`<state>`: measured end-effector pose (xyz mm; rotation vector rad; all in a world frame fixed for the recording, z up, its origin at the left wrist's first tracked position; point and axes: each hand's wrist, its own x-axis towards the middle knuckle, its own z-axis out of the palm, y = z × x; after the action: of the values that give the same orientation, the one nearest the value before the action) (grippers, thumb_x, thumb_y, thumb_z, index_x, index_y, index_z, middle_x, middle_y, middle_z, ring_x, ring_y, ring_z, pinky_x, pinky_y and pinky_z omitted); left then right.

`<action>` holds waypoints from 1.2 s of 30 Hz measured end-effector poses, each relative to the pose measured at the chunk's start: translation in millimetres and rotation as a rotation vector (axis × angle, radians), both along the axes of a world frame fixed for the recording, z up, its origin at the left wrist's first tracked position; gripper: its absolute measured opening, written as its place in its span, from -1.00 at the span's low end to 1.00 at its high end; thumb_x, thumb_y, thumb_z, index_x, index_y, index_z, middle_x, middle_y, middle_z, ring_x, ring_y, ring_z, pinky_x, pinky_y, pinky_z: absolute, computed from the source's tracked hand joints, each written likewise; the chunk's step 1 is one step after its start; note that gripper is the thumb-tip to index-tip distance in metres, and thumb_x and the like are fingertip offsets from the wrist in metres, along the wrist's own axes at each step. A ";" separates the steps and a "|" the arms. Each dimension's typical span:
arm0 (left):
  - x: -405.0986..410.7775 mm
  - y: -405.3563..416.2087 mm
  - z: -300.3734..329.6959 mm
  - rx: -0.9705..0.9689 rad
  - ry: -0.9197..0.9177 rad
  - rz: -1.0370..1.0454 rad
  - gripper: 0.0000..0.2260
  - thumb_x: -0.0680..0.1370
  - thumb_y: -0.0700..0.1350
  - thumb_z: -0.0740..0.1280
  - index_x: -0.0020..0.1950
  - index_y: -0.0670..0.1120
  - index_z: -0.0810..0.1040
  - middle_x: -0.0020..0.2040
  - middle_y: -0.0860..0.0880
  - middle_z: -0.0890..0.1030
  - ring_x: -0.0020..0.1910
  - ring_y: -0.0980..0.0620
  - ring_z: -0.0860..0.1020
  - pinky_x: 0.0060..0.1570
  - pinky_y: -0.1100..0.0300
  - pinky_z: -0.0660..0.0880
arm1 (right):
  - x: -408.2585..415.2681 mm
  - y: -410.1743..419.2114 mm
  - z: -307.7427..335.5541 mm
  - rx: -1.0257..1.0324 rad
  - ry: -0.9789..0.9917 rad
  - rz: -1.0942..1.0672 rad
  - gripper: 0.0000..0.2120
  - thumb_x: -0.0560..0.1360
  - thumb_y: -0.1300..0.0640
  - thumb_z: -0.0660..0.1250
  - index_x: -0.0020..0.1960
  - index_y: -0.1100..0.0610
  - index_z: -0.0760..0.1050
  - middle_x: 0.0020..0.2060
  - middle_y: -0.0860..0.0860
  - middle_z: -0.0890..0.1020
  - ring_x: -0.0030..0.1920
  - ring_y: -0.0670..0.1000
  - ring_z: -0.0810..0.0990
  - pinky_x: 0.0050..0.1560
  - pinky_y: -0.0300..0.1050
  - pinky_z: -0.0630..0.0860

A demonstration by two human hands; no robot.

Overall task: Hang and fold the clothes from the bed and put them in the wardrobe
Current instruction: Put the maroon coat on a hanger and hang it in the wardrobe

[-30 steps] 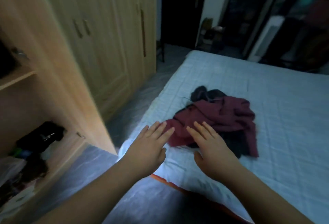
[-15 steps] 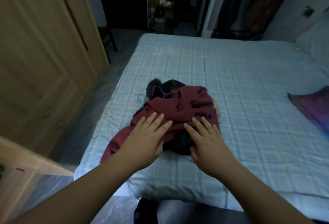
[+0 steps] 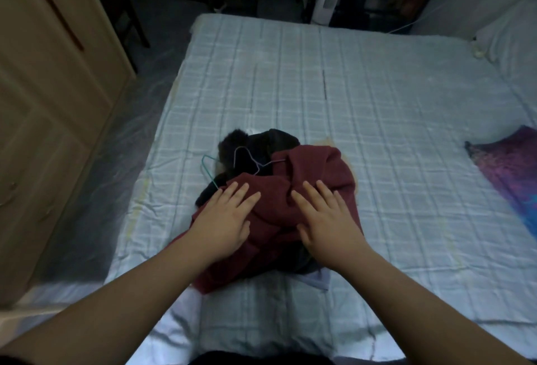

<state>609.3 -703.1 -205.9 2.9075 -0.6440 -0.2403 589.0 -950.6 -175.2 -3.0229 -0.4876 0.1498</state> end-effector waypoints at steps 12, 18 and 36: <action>84.7 -13.8 -66.9 0.013 0.184 0.180 -0.41 0.58 0.06 0.16 0.59 0.05 0.07 0.60 -0.07 0.12 0.56 -0.12 0.08 0.51 -0.01 0.07 | 146.4 -29.9 -59.4 -0.055 0.174 0.113 -0.37 0.55 -0.04 0.18 0.58 -0.04 0.10 0.59 0.03 0.11 0.58 0.13 0.00 0.53 0.19 0.02; 120.0 -25.0 -103.0 -0.099 0.269 0.325 -0.42 0.59 0.07 0.20 0.57 -0.04 0.16 0.55 -0.16 0.24 0.50 -0.17 0.24 0.45 -0.05 0.25 | 216.6 -35.4 -86.8 -0.015 0.175 0.098 -0.39 0.57 -0.02 0.18 0.58 0.00 0.13 0.56 0.07 0.18 0.56 0.14 0.07 0.53 0.18 0.08; 143.8 -37.2 -97.6 -0.492 0.677 0.498 -0.81 0.45 -0.11 0.42 -0.01 -0.02 0.45 0.01 -0.10 0.54 -0.01 -0.11 0.56 -0.05 0.09 0.46 | 206.6 -37.9 -105.4 -0.159 0.288 -0.024 -0.63 0.56 0.10 0.14 0.36 -0.07 0.35 0.21 0.03 0.47 0.26 0.16 0.39 0.27 0.25 0.26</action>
<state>753.1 -740.3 -303.5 2.2019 0.1223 -0.8076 795.6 -988.5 -280.6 -3.0805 -0.4318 0.6397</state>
